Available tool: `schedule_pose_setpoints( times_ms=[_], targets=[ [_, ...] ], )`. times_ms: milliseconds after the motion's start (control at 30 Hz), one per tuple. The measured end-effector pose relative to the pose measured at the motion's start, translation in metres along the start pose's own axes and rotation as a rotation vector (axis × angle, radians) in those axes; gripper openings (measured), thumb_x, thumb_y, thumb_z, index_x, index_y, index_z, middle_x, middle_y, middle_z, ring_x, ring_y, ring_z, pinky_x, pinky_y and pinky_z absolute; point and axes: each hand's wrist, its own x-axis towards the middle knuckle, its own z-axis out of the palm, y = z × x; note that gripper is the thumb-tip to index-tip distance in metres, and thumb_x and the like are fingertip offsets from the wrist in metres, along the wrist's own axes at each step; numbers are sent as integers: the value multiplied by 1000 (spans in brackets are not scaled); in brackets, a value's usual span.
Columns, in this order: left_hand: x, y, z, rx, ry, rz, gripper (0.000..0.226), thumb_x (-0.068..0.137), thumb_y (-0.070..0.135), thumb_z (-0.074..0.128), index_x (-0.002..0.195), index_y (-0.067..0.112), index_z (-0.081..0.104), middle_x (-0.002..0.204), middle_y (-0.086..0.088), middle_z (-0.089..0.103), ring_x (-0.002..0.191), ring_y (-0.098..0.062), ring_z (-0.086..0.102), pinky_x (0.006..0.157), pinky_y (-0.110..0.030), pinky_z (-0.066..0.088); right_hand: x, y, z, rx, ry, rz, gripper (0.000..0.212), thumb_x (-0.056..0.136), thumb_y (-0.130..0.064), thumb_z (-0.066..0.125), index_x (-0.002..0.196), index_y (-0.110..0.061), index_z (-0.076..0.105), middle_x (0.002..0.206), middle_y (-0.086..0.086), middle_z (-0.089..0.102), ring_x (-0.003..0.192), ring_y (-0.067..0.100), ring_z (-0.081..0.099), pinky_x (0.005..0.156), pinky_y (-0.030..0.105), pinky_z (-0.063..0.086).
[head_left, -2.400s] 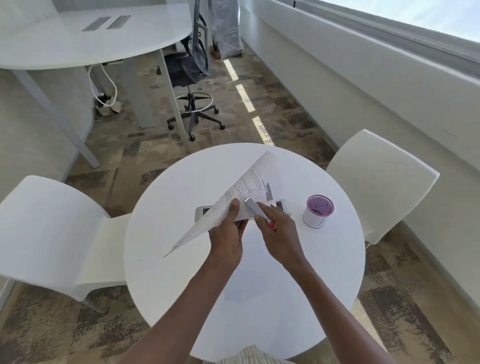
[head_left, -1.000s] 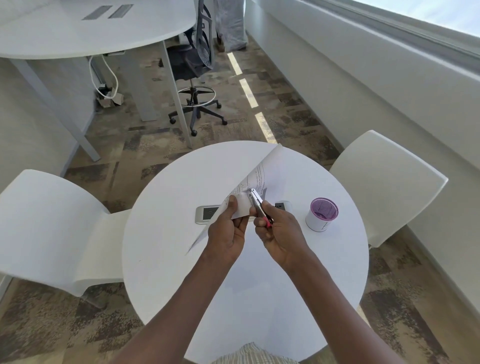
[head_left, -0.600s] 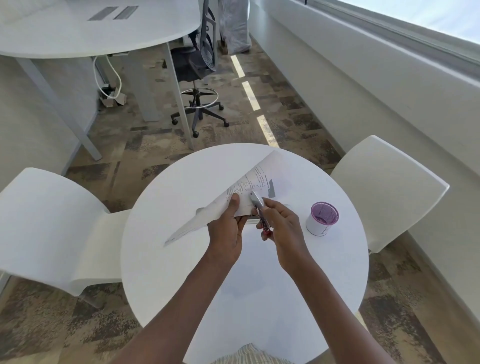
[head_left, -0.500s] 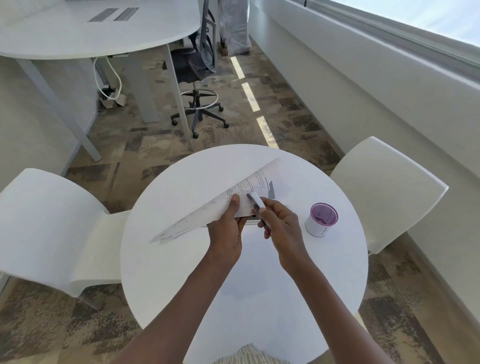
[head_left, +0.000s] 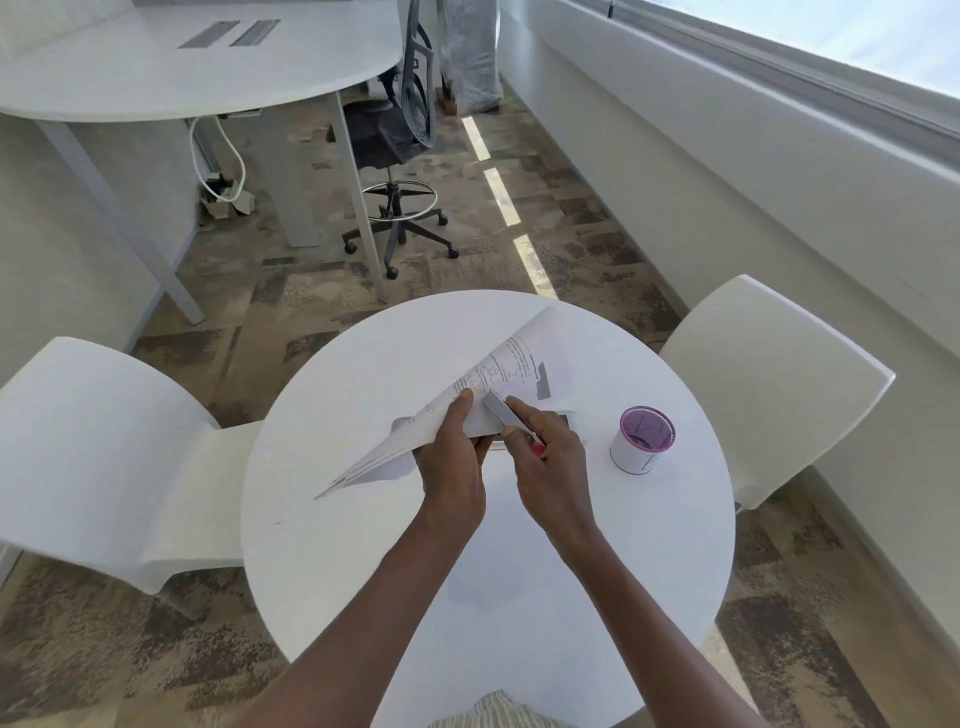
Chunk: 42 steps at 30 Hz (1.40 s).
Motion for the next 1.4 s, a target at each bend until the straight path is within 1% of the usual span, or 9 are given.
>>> schedule_pose_setpoints(
  times_ms=[167, 367, 567, 767, 867, 967, 1100, 1233, 1400],
  targets=[
    [1, 0, 0, 42, -7, 12, 31, 87, 9, 74, 110, 22, 57, 104, -5, 74, 88, -20, 78, 63, -31, 61, -5, 2, -1, 33, 19, 12, 38, 96, -4, 56, 129, -21, 65, 111, -11, 65, 98, -16, 57, 76, 1, 44],
    [-2, -2, 1, 66, -22, 20, 50, 87, 8, 73, 131, 16, 50, 119, -11, 69, 99, -24, 75, 66, -32, 61, -4, -1, -3, 38, 27, 4, 40, 96, -7, 55, 123, -34, 66, 106, -24, 63, 99, -14, 57, 76, 2, 45],
    [-5, -6, 2, 95, -33, 40, 48, 87, 4, 72, 129, 15, 52, 111, -4, 72, 92, -17, 76, 66, -29, 60, -4, 4, -5, -102, 67, -37, 38, 95, -5, 59, 130, -17, 64, 111, -5, 63, 101, 2, 60, 82, 7, 48],
    [-7, -9, 1, 170, -30, 12, 23, 87, 4, 71, 103, 21, 67, 95, 0, 78, 88, -18, 77, 67, -29, 60, -5, 8, 0, -368, 75, -172, 44, 95, 1, 53, 131, -22, 63, 105, 6, 60, 104, 25, 49, 93, 38, 46],
    [-8, -9, -1, 216, -13, 31, 33, 87, 4, 71, 117, 15, 61, 111, -7, 73, 100, -25, 74, 81, -40, 61, -7, 11, 4, -540, 98, -244, 47, 92, 5, 52, 132, -16, 63, 109, 11, 61, 103, 31, 49, 87, 46, 46],
    [-10, -9, -2, 244, 23, 30, 50, 86, 3, 72, 131, 11, 53, 121, -11, 69, 108, -28, 71, 91, -46, 59, -11, 14, 9, -647, 117, -277, 52, 88, 9, 52, 133, -15, 62, 113, 14, 61, 106, 35, 51, 82, 41, 40],
    [-10, -8, -5, 247, 72, -23, 50, 85, 8, 74, 131, 12, 56, 122, -11, 71, 108, -24, 72, 93, -41, 59, -13, 18, 15, -766, 134, -343, 62, 79, 16, 50, 131, -14, 62, 114, 14, 61, 102, 36, 52, 80, 37, 34],
    [-12, -6, -7, 263, 107, -117, 38, 84, 17, 75, 121, 11, 68, 111, -6, 77, 97, -18, 76, 83, -30, 59, -14, 20, 19, -883, 145, -414, 64, 73, 12, 46, 130, -12, 61, 113, 12, 62, 96, 33, 50, 75, 36, 33],
    [-12, -5, -8, 300, 106, -141, 24, 87, 18, 71, 109, 10, 73, 110, -6, 78, 101, -22, 75, 95, -38, 58, -15, 25, 21, -1055, 131, -529, 58, 76, 2, 49, 132, -8, 58, 112, 8, 62, 92, 29, 50, 71, 40, 42]
  ],
)
